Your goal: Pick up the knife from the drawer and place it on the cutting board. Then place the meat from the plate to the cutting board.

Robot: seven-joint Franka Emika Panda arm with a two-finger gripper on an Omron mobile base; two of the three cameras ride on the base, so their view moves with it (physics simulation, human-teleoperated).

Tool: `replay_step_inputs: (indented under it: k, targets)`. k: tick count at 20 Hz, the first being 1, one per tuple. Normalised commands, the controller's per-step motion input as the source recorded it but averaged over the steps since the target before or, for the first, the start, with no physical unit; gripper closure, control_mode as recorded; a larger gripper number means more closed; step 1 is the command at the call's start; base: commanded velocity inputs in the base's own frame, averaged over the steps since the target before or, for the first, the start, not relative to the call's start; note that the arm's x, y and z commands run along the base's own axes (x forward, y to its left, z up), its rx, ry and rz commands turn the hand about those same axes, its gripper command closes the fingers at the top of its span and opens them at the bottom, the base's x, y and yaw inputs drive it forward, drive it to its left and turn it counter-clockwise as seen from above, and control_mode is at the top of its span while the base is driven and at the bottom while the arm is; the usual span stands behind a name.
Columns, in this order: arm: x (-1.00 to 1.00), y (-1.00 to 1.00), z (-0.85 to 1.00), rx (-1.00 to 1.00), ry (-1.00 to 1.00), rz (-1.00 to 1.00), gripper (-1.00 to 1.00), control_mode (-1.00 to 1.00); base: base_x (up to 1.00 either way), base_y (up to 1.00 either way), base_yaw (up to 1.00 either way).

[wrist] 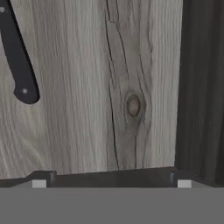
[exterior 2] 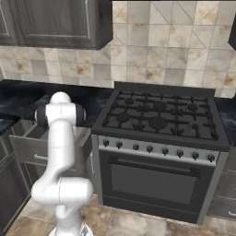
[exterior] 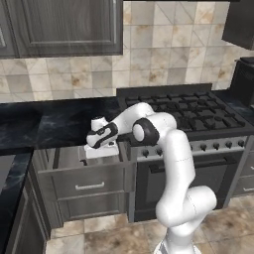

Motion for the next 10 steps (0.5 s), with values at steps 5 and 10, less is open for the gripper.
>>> replay_step_inputs:
  k: [5,10]
  targets:
    - [-0.29,0.00,-0.71,0.01,0.13,0.00,-1.00,-1.00,0.00,0.00,0.00]
    - [-0.77,-0.06,-0.32,0.13,0.10,0.00,-1.00,-1.00,0.00,0.00,0.00]
